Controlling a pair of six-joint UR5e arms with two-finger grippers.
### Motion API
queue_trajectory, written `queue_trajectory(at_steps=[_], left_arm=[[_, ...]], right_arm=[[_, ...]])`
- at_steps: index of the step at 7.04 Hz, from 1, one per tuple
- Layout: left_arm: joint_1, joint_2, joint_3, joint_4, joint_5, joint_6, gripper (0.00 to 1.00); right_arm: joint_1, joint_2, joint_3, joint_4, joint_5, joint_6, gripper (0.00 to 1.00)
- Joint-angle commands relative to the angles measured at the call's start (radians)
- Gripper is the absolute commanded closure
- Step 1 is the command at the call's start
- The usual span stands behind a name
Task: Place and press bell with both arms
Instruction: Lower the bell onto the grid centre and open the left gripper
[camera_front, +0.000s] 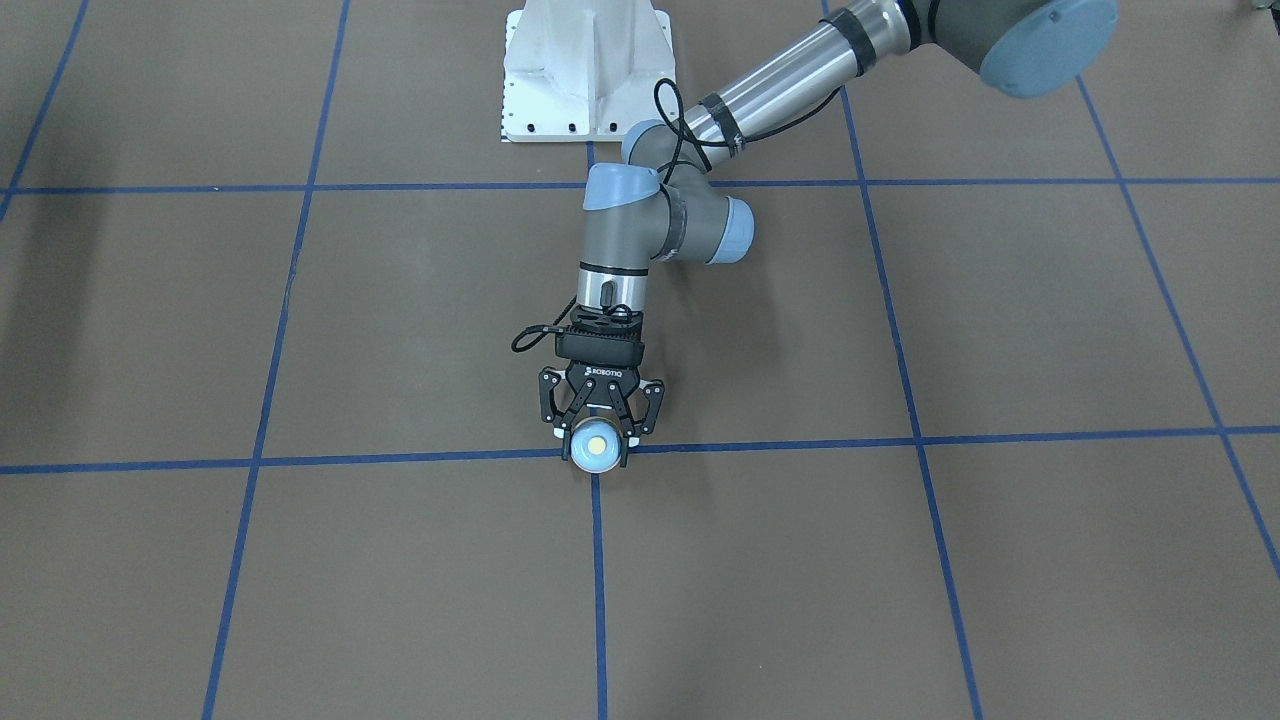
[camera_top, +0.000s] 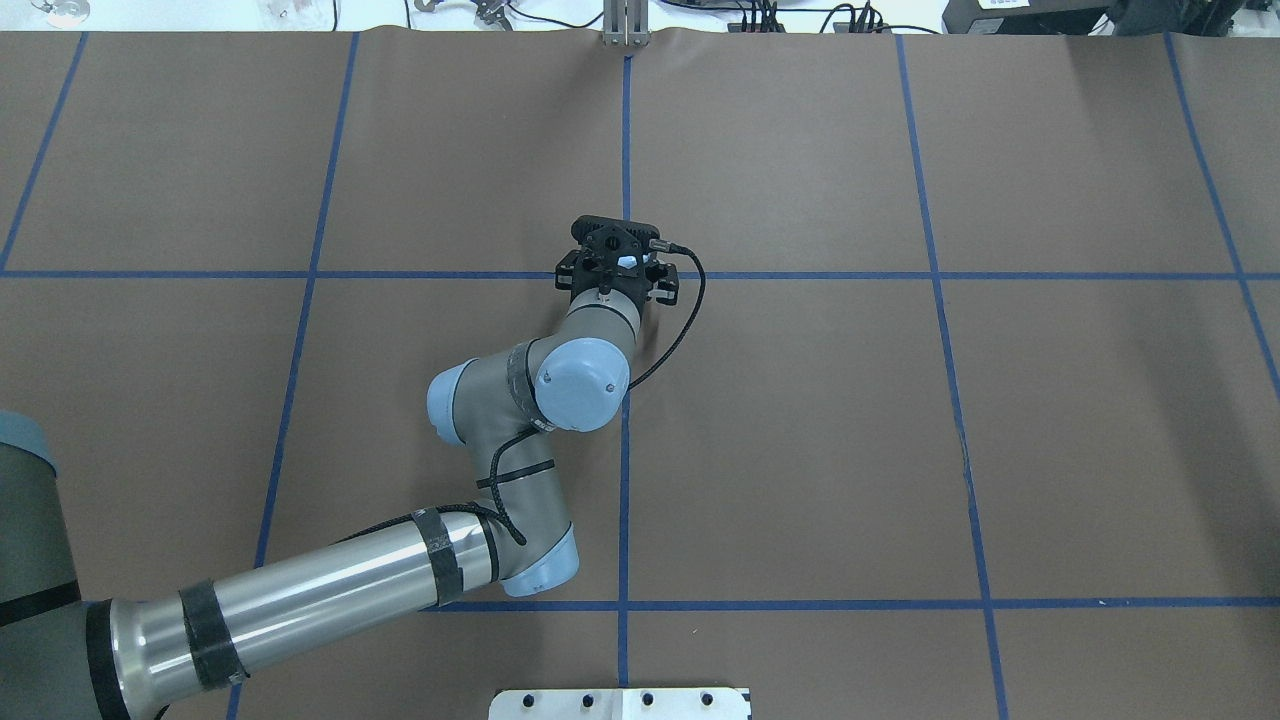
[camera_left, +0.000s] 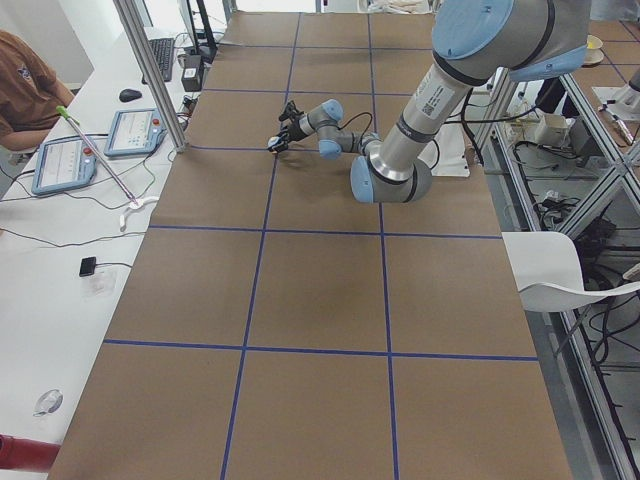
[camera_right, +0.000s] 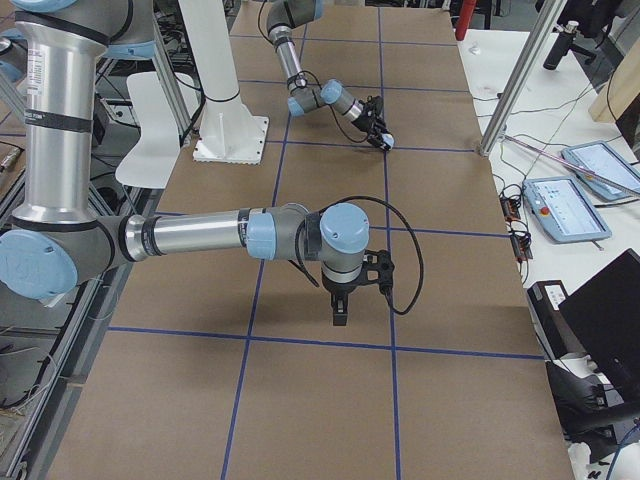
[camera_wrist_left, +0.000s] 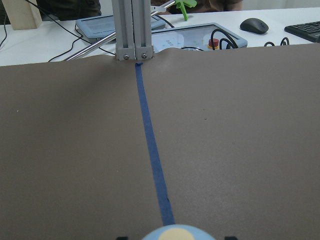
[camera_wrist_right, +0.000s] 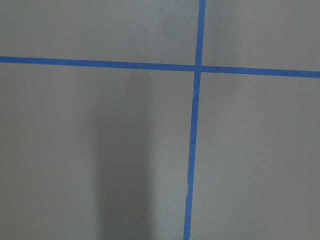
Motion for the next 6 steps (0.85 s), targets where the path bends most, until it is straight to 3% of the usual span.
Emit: queue_trajectory(at_steps=[1,2,5,6], left_arm=[[0.017,0.000,-0.014,0.000,-0.001,-0.002,0.45],[0.016,0.000,-0.015,0.002,-0.001,0.001,0.00],[-0.025,-0.005,-0.101,0.043,-0.018,0.004,0.00],[-0.100,-0.008,-0.107,0.111,-0.130,0.004,0.00]], right_arm=[[0.000,0.000,-0.002,-0.001,-0.002,-0.002,0.00],[0.000,0.000,-0.002,-0.001,-0.002,-0.002,0.00],[0.000,0.043,0.001,0.004,-0.013,-0.003,0.00],[0.000,0.048,-0.001,0.010,0.002,-0.003,0.00]])
